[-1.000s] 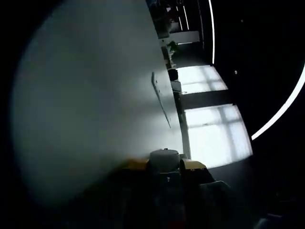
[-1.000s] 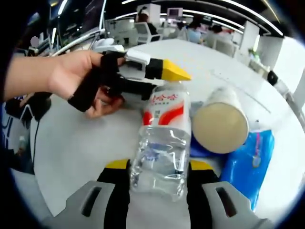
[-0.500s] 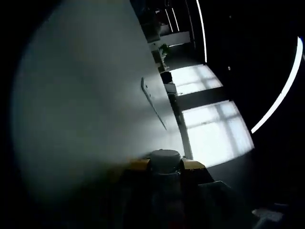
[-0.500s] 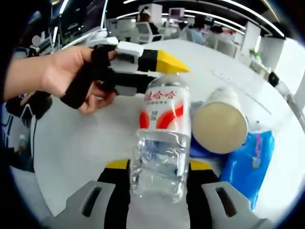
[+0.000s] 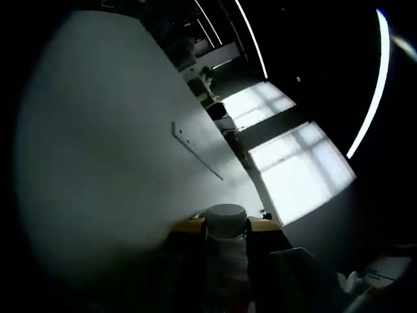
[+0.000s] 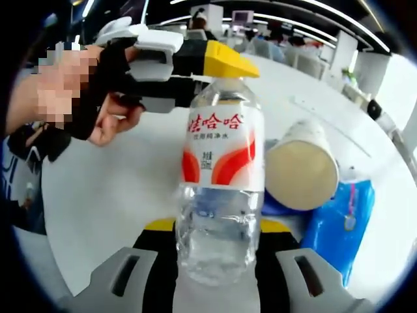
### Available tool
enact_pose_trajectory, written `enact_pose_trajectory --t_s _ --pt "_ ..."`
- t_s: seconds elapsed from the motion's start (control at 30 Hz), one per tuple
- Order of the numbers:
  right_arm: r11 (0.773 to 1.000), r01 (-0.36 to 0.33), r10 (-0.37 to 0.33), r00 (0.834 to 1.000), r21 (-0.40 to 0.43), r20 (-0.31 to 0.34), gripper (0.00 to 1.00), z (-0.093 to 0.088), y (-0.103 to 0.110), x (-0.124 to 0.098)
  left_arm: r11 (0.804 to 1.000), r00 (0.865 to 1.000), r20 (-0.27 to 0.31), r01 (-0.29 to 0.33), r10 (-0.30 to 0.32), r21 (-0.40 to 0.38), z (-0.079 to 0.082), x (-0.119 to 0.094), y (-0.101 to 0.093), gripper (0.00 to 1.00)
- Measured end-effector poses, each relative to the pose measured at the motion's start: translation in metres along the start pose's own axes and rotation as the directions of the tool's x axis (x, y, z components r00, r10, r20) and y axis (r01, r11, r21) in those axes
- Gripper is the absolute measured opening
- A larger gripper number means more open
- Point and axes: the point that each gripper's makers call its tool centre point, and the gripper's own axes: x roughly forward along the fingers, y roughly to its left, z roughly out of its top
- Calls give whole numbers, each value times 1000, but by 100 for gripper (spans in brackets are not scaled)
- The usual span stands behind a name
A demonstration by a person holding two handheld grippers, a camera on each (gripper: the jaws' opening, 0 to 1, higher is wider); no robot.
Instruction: Arrange the tabletop items into an orderly group along one side of the table until the central work area is clear of visible clutter.
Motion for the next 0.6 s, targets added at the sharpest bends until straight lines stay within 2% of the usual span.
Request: enact_pose_trajectory --t_s 0.23,0.4,0.6 --pt "1000 -2 2 1000 1 28 43 -1 0 -1 991 1000 2 20 -20 130 2 -3 -14 21" --pt "1000 -4 4 998 -1 60 43 -2 1 -2 972 999 -7 39 -39 230 -1 -5 -29 21" --pt "1000 -10 10 994 -3 106 44 -2 1 -2 934 998 -45 62 -49 353 -7 -10 -44 21"
